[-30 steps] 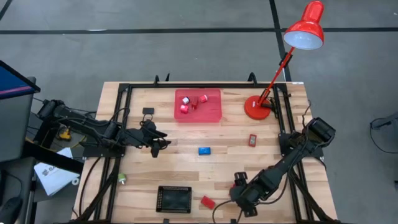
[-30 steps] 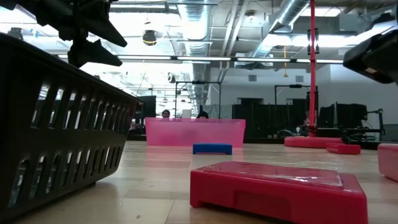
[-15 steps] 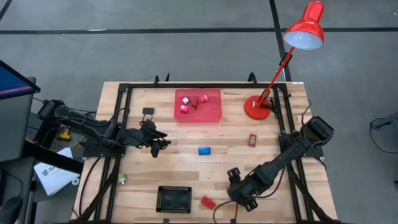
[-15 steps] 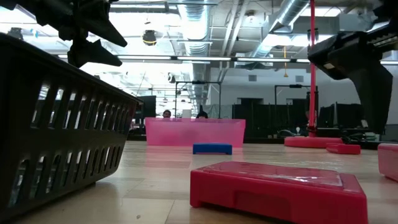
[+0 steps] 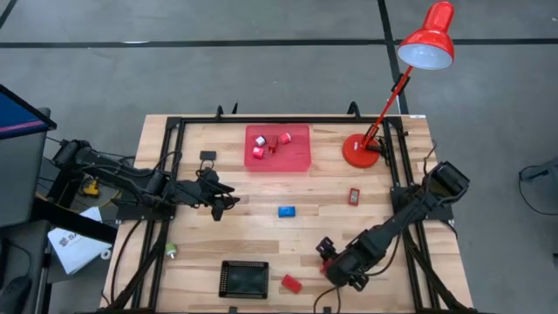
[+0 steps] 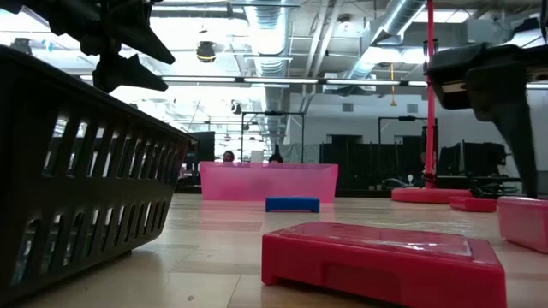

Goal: Pick & Place Office items
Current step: Put the red charger adapter into the pink bin

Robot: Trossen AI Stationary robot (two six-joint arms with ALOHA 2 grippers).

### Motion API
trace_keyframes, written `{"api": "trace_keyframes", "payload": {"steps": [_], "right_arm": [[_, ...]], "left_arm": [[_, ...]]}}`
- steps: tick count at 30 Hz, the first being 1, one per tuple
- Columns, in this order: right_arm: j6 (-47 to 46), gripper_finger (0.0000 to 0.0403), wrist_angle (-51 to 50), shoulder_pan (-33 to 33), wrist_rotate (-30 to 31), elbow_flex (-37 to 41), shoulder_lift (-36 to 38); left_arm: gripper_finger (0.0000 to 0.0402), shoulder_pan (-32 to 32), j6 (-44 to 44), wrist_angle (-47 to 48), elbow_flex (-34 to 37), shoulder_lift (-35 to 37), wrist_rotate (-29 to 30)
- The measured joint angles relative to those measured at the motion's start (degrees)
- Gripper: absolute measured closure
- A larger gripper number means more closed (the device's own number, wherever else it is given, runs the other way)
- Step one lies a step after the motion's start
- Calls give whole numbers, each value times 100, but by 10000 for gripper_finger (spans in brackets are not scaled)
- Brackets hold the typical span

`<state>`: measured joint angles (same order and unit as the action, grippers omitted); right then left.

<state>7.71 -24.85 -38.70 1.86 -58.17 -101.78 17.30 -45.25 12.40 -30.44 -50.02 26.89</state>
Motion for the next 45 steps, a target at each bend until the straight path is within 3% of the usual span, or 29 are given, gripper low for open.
{"api": "trace_keyframes", "payload": {"steps": [12, 17, 24, 36, 45], "right_arm": [[313, 107, 417, 320, -48, 50, -26], [-798, 107, 415, 320, -45, 44, -26], [-1504, 107, 694, 51, 29, 59, -32], [-636, 108, 610, -705, 402, -347, -54], [1652, 108, 468, -542, 556, -352, -52]], "left_arm": [[170, 0, -4, 0, 1, 0, 0], [170, 0, -7, 0, -1, 0, 0], [170, 0, -7, 0, -1, 0, 1], [170, 0, -22, 2, -1, 0, 2], [170, 0, -42, 9, 1, 0, 29]]}}
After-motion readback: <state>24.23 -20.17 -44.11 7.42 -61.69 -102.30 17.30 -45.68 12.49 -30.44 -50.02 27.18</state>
